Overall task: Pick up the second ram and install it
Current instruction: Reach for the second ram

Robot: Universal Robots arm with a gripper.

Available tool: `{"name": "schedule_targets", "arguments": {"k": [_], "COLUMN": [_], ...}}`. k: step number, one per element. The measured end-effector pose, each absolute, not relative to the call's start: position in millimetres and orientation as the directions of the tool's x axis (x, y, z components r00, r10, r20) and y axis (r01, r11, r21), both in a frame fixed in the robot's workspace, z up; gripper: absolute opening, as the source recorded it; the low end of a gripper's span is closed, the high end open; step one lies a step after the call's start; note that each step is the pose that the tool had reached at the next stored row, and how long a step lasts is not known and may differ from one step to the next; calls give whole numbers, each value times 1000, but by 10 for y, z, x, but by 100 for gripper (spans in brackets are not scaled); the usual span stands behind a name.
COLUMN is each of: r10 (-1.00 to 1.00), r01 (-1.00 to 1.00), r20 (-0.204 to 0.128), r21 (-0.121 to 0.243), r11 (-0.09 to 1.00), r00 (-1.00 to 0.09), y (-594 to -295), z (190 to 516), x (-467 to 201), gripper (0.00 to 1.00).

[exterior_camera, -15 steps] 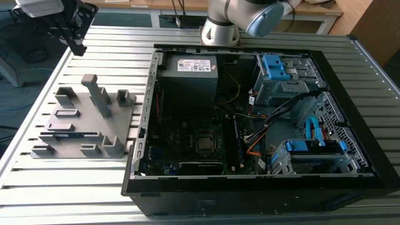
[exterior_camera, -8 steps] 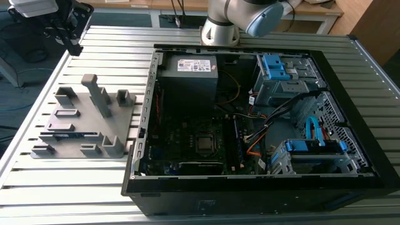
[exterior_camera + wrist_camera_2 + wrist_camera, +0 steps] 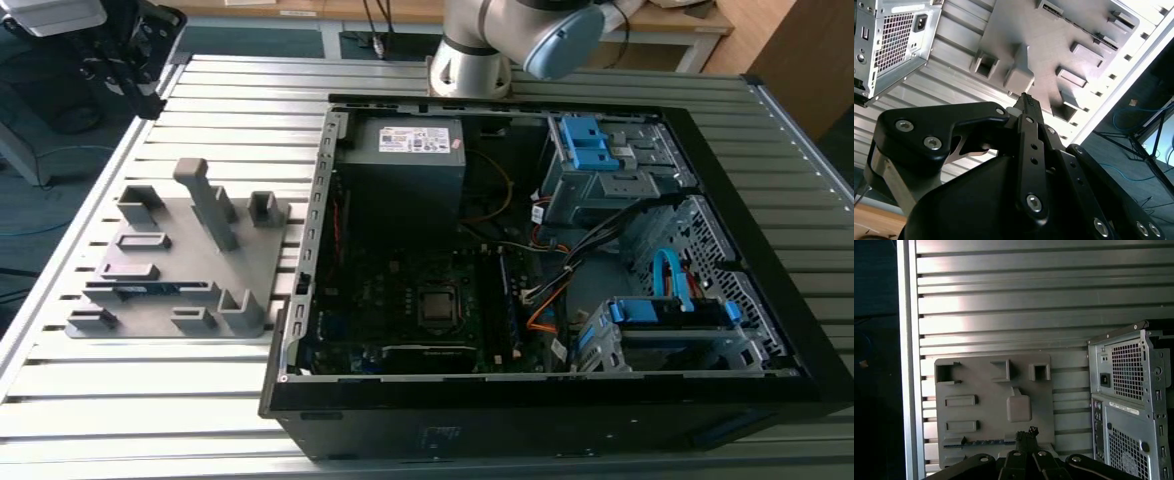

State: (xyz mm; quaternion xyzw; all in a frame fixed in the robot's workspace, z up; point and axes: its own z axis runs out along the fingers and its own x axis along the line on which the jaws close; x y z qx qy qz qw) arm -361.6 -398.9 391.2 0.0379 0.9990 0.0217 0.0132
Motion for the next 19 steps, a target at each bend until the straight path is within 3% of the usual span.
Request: {"name": "schedule_targets", "arguments": {"k": [19], "r10": [76], "r01": [75], "r20": [-25], "r21": [44], "r11": [996], "r00": [-997], "y": [-3990], "z": [3903], "x": [-3803], "gripper": [10]}}
